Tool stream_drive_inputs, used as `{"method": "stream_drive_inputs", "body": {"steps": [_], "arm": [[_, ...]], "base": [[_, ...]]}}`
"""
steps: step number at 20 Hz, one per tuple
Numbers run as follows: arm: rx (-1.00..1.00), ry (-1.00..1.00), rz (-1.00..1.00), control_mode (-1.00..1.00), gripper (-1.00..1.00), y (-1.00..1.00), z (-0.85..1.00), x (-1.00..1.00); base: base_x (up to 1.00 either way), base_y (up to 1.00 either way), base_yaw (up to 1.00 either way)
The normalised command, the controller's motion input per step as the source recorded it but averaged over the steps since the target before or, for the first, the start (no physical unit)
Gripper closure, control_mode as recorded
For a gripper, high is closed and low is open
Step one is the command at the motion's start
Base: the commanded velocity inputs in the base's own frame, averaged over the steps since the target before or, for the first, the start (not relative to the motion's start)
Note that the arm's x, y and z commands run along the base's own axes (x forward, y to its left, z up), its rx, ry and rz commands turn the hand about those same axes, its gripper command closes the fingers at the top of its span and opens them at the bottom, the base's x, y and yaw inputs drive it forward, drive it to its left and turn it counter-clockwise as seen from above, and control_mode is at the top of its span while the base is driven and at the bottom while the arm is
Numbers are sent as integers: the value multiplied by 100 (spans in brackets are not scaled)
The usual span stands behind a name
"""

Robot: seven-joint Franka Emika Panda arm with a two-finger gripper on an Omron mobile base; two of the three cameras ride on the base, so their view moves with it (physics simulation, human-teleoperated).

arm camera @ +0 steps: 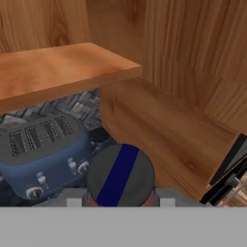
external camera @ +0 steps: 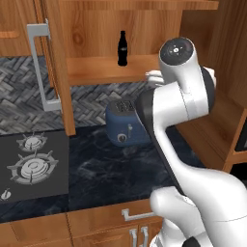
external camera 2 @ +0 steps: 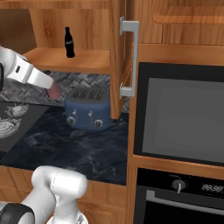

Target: Sort all alcoholic drinks to one cabinet, and non-alcoholic drinks to the other.

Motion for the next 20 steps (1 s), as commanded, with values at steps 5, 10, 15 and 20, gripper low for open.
{"method": "stream_drive_inputs", "body": {"steps": [5, 10, 15, 20], "arm": [[0, -1, 2, -100, 100, -9, 4, 31], [0, -4, 0, -100, 100, 0, 23, 31], [-1, -5, 0, -100, 100, 0, 23, 28], [-1, -5, 0, -100, 100, 0, 19, 27]], "base": [[0, 0, 0], [0, 0, 0], [0, 0, 0], [0, 0, 0]]}}
